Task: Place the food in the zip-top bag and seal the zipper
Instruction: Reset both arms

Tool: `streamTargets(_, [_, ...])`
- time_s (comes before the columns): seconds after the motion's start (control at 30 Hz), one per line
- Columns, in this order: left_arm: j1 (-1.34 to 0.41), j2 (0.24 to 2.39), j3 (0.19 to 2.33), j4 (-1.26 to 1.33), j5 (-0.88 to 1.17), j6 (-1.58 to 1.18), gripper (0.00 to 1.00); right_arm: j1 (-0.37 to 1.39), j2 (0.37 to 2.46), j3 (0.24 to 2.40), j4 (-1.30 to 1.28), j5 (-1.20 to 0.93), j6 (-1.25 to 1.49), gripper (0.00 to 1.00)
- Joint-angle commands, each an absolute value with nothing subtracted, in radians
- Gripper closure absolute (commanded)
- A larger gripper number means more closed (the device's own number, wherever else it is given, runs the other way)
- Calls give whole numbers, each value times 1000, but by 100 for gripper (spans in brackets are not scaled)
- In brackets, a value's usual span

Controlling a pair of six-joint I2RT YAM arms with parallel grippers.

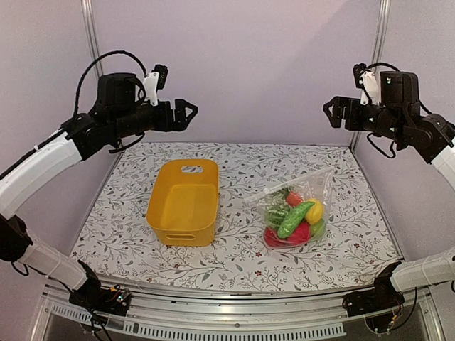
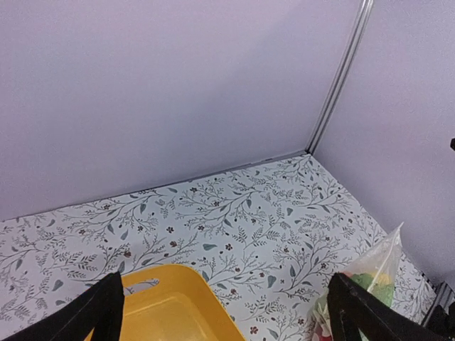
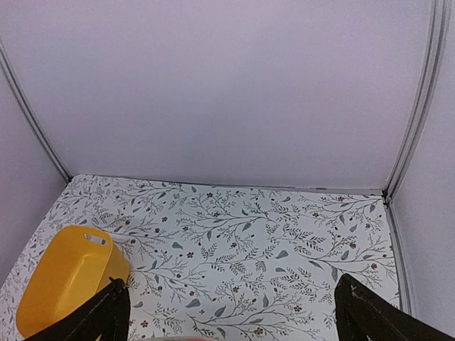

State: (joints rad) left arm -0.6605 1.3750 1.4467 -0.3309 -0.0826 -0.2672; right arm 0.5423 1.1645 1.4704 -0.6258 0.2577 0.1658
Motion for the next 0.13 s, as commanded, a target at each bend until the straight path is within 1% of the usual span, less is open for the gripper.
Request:
streamTargets(0.0, [-644, 1331, 1447, -321, -168, -266, 0, 538, 1164, 1517, -606, 446, 310, 1])
streamTargets(0.1, [-643, 1323, 1430, -314, -184, -259, 0, 538, 1144, 1482, -582, 412, 255, 1])
